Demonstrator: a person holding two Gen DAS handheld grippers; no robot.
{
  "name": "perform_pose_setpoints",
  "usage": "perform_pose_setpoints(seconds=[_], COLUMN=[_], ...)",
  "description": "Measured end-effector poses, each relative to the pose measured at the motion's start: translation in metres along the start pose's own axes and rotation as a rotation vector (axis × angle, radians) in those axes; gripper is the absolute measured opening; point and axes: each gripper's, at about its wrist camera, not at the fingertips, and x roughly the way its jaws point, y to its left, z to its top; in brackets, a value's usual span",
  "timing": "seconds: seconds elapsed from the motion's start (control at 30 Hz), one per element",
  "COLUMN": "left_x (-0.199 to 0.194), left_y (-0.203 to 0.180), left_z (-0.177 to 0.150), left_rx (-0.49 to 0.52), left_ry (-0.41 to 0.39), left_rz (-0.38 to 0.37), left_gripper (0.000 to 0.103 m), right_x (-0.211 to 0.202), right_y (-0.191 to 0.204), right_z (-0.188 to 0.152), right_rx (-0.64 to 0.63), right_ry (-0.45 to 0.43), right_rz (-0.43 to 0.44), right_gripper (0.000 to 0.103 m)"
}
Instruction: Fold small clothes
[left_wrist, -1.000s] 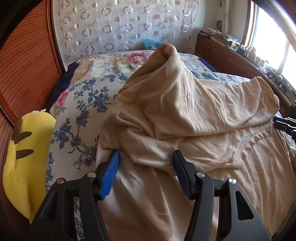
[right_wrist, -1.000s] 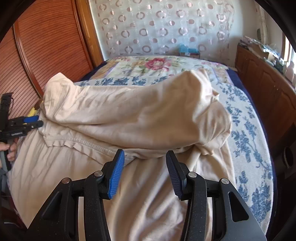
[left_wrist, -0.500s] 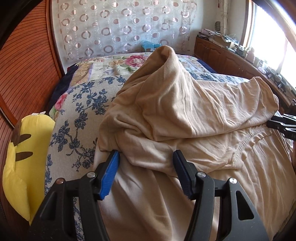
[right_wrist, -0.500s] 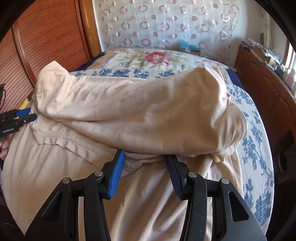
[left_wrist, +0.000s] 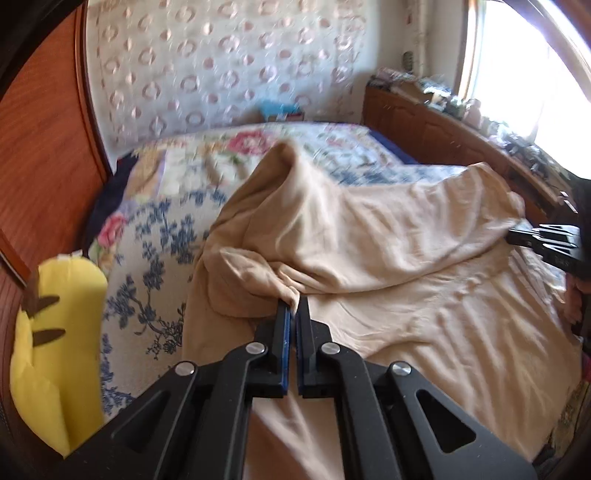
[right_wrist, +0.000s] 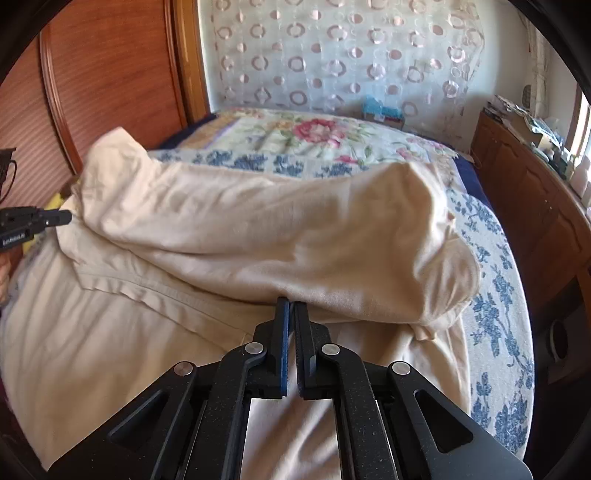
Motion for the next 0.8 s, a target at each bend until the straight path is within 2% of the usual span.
perform_pose_setpoints(seconds=[0.3,0.43,0.6,0.8], left_x=[-0.075,-0.108,-0.127,-0.144], left_y=[-0.01,-0.007,-0.008,-0.015], left_z=[-0.003,-0.028,-0.07,-0.105], left_rx=[0.007,0.005,-0.018,-0.057], left_ry=[-0.147,-0.187,-0.169,-0.165], left_rz=[-0.039,-0.032,-0.051,-0.063], left_gripper=[0.0,0.0,0.0,0.0], right_x=[-0.065,-0.099,-0.134,-0.165], right_y=[-0.009,-0.011,-0.005,0.007], right_z=[0.0,-0.016,-0.046,-0.086], right_rx=[0.041,0.053,0.037,0.034], right_ry=[-0.13,-0.166,-0.185,-0.191], right_rz=[0.092,0.128,0.149,0.176], right_gripper=[0.0,0.0,0.0,0.0])
